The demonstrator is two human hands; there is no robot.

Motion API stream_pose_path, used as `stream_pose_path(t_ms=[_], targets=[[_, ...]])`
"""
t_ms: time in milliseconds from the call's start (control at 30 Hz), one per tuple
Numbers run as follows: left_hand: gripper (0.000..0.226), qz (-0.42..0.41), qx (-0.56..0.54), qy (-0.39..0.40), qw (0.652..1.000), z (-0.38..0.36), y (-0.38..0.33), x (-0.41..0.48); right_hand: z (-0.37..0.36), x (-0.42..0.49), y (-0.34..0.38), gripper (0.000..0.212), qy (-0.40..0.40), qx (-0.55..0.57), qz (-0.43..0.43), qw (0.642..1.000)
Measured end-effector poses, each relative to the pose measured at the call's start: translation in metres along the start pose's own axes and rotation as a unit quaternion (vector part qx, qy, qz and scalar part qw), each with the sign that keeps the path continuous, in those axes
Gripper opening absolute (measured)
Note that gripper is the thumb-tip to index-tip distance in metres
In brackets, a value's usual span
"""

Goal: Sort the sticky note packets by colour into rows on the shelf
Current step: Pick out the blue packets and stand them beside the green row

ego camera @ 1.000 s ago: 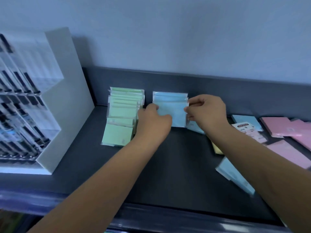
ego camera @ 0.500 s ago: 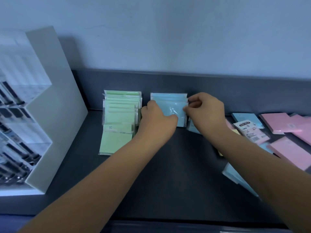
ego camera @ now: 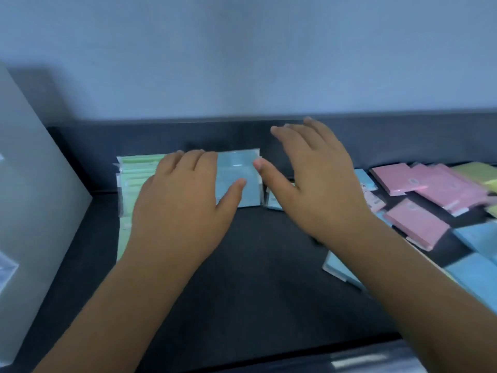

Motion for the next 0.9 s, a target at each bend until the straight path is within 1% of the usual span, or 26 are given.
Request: stream_pose_path(t_ms=[67,100,200,367,433,533,600,700,767,900], targets=[[0.068,0.043,0.000,0.006,0.999,0.007,0.003,-0.007,0.006,-0.013,-0.003,0.073,0.029,-0.007,-0.015,0.999],[0.071,0.054,-0.017,0.013,0.998,0.008,0.001,-0.009,0.007,-0.019,-0.005,0.075,0.046,-0.002,-0.027,0.999],[0.072,0.047,-0.068,0.023,0.996,0.007,-0.011,-0.013,0.010,-0.035,-0.018,0.075,0.091,0.020,-0.070,0.993],[0.071,0.019,-0.107,0.008,0.994,-0.002,-0.031,-0.024,0.028,-0.067,-0.049,0.065,0.071,0.065,-0.139,0.986],[0.068,0.007,-0.106,0.000,0.994,-0.005,-0.038,-0.028,0.037,-0.081,-0.070,0.065,0.065,0.079,-0.165,0.981],[0.063,-0.022,-0.093,0.013,0.995,-0.008,-0.053,-0.033,0.050,-0.097,-0.101,0.067,0.056,0.083,-0.183,0.978],[0.061,-0.038,-0.085,0.019,0.995,-0.013,-0.067,-0.035,0.059,-0.110,-0.124,0.074,0.050,0.087,-0.203,0.974],[0.065,-0.022,-0.078,0.009,0.997,-0.020,-0.092,-0.035,0.071,-0.125,-0.157,0.078,0.036,0.098,-0.209,0.972],[0.067,-0.005,-0.086,0.011,0.996,-0.027,-0.116,-0.033,0.079,-0.135,-0.182,0.077,0.047,0.102,-0.208,0.972],[0.060,0.020,-0.105,0.025,0.994,-0.046,-0.170,-0.033,0.100,-0.158,-0.239,0.078,0.056,0.110,-0.214,0.969]])
Point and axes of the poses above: each hand's wrist, its own x-axis towards the middle knuckle, its own z-axis out of the back of the hand, y = z × x, the point moved 7 cm from there along x, towards the middle knuckle, and after that the axes turned 10 degrees about y, right-handed, at the moved point
